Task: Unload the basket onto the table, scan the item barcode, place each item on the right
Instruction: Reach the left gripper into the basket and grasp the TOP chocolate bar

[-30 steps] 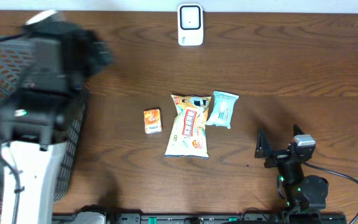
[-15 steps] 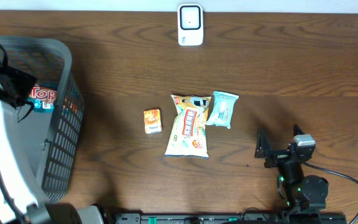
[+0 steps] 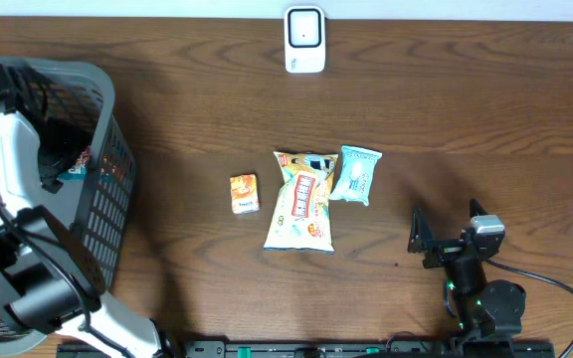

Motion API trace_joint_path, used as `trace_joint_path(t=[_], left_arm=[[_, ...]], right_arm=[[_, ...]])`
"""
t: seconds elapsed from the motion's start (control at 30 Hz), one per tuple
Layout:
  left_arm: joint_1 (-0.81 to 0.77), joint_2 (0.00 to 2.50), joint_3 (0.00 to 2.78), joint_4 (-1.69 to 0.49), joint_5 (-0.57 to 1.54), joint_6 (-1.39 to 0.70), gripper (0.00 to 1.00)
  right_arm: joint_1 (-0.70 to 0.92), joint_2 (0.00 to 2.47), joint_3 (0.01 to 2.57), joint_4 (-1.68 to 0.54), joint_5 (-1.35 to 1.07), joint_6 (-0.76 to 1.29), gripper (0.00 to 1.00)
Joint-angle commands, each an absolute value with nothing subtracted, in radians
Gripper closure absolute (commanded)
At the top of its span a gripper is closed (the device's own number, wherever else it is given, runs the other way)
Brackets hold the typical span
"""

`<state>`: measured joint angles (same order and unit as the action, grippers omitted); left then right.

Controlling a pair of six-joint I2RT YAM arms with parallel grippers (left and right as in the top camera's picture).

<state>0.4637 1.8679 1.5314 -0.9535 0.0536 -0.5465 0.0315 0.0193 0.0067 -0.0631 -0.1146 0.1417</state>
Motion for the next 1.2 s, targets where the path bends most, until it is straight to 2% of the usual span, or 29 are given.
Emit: trace_joint_path(t=[0.0,0.33,0.43,0.5,0.6,0.63,0.67,0.93,1.17], left_arm=[[0.463,1.899,1.535,-0.917,0.144,-0.493,0.23],[0.462,1.995,1.535,-0.884,0.147,-0.489,0.23],[0.458,2.024,1.535,-0.891,0.150,-0.476,0.41],[0.454,2.032,1.535,-0.900,0.150,-0.451,0.57],[0.453,2.031,1.535,-0.907,0.149,-0.387,0.72],[0.453,2.031,1.535,-0.913,0.149,-0.360,0.80],[0.455,2.031,1.536,-0.920,0.149,-0.340,0.92],[0.505,1.956,1.555,-0.991,0.146,-0.330,0.93],[0.525,1.670,1.568,-1.005,0.150,-0.334,0.93]], right_arm=[[0.037,0.018,0.006,-0.067,-0.110,0.149,0.01],[0.037,0.018,0.006,-0.067,-0.110,0.149,0.01],[0.037,0.018,0.006,-0.067,-0.110,0.149,0.01],[0.037,0.018,0.006,-0.067,-0.110,0.149,0.01],[0.037,0.018,0.006,-0.067,-0.110,0.149,0.01],[0.037,0.018,0.006,-0.067,-0.110,0.149,0.01],[0.037,0.018,0.006,-0.067,-0.110,0.149,0.01],[0.037,0.018,0.006,-0.067,-0.110,0.149,0.01],[0.037,0.018,0.006,-0.067,-0.110,0.149,0.01]])
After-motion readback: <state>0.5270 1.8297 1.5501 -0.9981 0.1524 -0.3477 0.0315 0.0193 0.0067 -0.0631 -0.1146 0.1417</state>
